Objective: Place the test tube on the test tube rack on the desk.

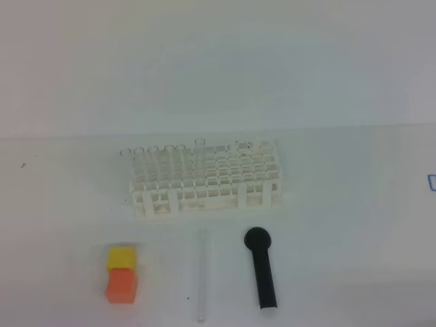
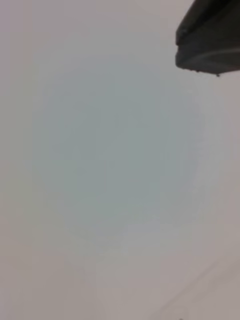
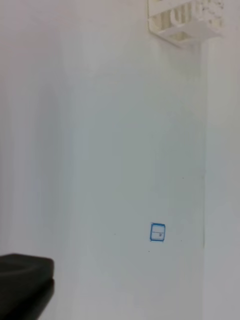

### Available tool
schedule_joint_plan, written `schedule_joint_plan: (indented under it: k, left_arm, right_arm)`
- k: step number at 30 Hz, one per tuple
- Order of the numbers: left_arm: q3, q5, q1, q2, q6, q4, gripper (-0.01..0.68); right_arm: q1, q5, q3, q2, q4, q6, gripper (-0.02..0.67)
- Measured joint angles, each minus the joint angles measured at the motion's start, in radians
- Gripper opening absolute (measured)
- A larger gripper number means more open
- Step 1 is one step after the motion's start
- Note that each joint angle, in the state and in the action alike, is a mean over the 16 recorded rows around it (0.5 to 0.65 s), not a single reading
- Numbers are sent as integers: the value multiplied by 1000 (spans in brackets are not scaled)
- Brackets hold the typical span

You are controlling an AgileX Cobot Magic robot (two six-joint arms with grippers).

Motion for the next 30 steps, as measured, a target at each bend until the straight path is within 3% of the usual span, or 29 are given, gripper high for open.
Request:
schedule_joint_plan:
  k: [6,17,23,30]
  left_arm:
    - [-70,158,0,13,16,49,-1]
    - [-365,686,0,293,213,198,-1]
    - [-509,901,0,570,395,114,-1]
    - [-627,1035,-25,857,573,-54,-1]
  right_arm:
    - [0,0,0,0,0,0,-1]
    - [0,0,0,0,0,0,-1]
    - [0,0,0,0,0,0,-1]
    - [0,0,0,0,0,0,-1]
